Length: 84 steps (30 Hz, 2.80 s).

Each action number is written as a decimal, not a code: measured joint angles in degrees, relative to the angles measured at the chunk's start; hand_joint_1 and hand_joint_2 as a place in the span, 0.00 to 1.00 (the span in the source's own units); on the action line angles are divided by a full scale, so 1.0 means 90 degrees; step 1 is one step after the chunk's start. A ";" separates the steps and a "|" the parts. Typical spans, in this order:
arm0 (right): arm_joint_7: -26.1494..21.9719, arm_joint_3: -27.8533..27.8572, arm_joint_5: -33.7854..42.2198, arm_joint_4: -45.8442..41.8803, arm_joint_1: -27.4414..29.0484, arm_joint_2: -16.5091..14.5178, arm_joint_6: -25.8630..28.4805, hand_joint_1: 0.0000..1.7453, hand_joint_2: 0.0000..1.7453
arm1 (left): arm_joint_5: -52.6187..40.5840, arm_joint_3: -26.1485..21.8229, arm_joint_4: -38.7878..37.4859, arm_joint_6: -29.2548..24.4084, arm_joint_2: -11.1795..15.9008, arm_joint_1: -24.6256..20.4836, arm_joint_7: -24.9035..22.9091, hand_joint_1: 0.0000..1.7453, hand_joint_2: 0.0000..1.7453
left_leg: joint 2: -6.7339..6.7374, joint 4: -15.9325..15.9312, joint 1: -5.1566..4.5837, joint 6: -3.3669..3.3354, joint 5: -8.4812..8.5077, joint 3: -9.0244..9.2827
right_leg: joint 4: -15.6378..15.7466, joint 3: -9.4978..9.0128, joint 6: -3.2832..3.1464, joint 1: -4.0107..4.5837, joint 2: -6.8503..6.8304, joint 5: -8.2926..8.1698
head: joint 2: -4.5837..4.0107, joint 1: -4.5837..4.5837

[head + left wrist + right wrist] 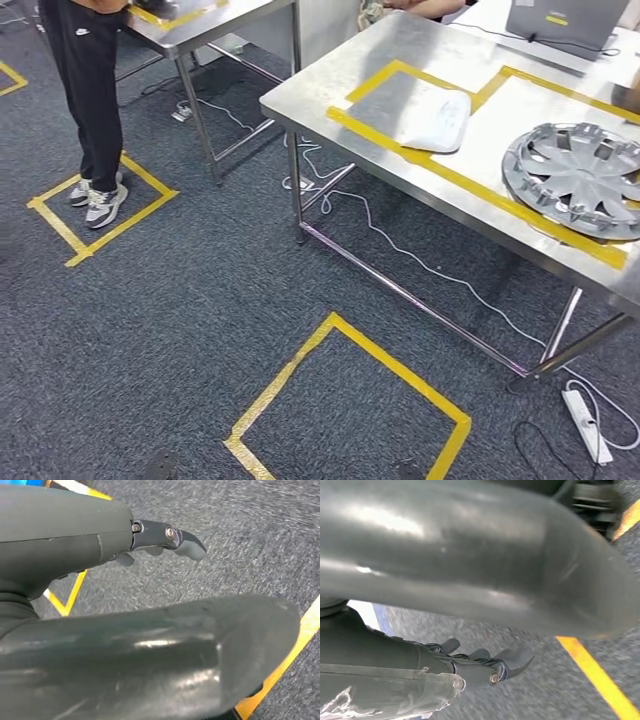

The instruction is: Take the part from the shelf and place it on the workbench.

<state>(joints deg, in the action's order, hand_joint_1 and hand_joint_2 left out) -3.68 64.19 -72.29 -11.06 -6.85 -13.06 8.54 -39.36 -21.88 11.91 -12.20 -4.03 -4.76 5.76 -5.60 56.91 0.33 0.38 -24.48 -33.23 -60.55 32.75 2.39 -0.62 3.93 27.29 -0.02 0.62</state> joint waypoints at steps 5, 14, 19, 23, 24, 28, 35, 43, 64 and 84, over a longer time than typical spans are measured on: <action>0.0002 -0.0007 -0.0053 -0.0001 -0.0029 0.0045 0.0090 0.00 0.00 | -0.0007 0.0000 -0.0002 0.0183 -0.0053 0.0030 -0.0025 0.00 0.00 | -0.0057 0.0059 0.0029 0.0200 -0.0010 -0.0125 | 0.0245 -0.0115 -0.0140 -0.0001 -0.0097 -0.0070 | 0.0000 -0.0022; -0.0021 -0.0022 -0.0138 -0.0003 -0.0096 0.0151 0.0208 0.00 0.00 | -0.0027 -0.0004 -0.0002 0.0215 -0.0172 0.0057 -0.0062 0.00 0.00 | 0.0842 0.0693 0.0011 0.0280 -0.0182 -0.0352 | 0.0276 -0.0150 -0.0181 0.0038 -0.0845 -0.0043 | 0.0000 -0.0090; -0.0019 -0.0028 -0.0168 -0.0005 -0.0116 0.0175 0.0249 0.00 0.00 | -0.0022 -0.0013 -0.0004 0.0215 -0.0230 0.0045 -0.0064 0.00 0.00 | 0.0966 -0.0017 -0.0038 0.0075 -0.0018 -0.0005 | 0.0278 -0.0235 -0.0015 0.0097 -0.1130 0.0044 | 0.0000 -0.0074; -0.0018 -0.0031 -0.0197 -0.0005 -0.0103 0.0176 0.0249 0.00 0.00 | -0.0015 -0.0019 -0.0005 0.0211 -0.0260 0.0069 -0.0069 0.00 0.00 | 0.0666 -0.0040 -0.0009 -0.0064 0.0021 -0.0004 | -0.0769 0.0198 0.0078 0.0057 -0.0577 0.0661 | 0.0000 -0.0016; -0.0016 -0.0031 -0.0198 -0.0005 -0.0089 0.0176 0.0249 0.00 0.00 | -0.0014 -0.0019 -0.0005 0.0211 -0.0270 0.0068 -0.0069 0.00 0.00 | 0.0583 -0.0040 -0.0012 -0.0079 0.0024 -0.0009 | -0.1227 0.0424 0.0079 0.0057 -0.0498 0.0848 | 0.0000 -0.0006; -0.0011 -0.0031 -0.0200 -0.0005 -0.0071 0.0179 0.0249 0.00 0.00 | -0.0012 -0.0019 -0.0005 0.0213 -0.0290 0.0095 -0.0069 0.00 0.00 | 0.0237 -0.0030 -0.0015 -0.0074 0.0031 0.0003 | -0.1049 0.0438 0.0051 0.0041 -0.0387 0.0461 | 0.0000 0.0003; -0.0012 -0.0032 -0.0203 -0.0005 -0.0101 0.0193 0.0251 0.00 0.00 | -0.0012 -0.0023 -0.0005 0.0214 -0.0300 0.0127 -0.0069 0.00 0.00 | -0.0038 -0.0004 0.0011 0.0164 0.0067 -0.0093 | 0.0222 -0.0129 -0.0124 0.0008 -0.0121 -0.0045 | 0.0000 -0.0013; -0.0012 -0.0036 -0.0215 -0.0005 -0.0107 0.0198 0.0250 0.00 0.00 | -0.0013 -0.0024 -0.0005 0.0256 -0.0308 0.0124 -0.0083 0.00 0.00 | 0.0591 0.1395 -0.0004 0.0252 -0.0476 -0.0721 | 0.0255 -0.0125 -0.0235 0.0034 -0.0764 -0.0050 | 0.0000 -0.0067; -0.0057 -0.0120 -0.0215 -0.0003 -0.0116 0.0200 0.0286 0.00 0.00 | -0.0239 -0.0032 -0.0005 0.0356 -0.0310 0.0119 -0.0117 0.00 0.00 | -0.0113 -0.0011 -0.0014 0.0069 0.0049 -0.0025 | 0.0169 -0.0089 -0.0016 -0.0001 -0.0007 0.0006 | 0.0000 0.0015; -0.0103 -0.0115 -0.0131 -0.0005 -0.0073 0.0243 0.0310 0.00 0.00 | -0.0354 -0.0032 -0.0005 0.0338 -0.0426 0.0097 -0.0058 0.00 0.00 | 0.0694 -0.0071 -0.0043 -0.0076 -0.0005 0.0054 | -0.0283 0.0027 0.0038 0.0078 -0.0737 0.0377 | 0.0000 0.0003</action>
<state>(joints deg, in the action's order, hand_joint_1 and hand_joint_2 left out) -4.61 63.15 -73.47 -11.10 -7.51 -10.87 11.33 -42.55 -22.16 11.87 -9.16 -7.87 -3.89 5.23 0.64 56.28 -0.06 -0.30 -24.53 -32.74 -63.09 32.99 2.74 0.08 -2.70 30.68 -0.02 0.65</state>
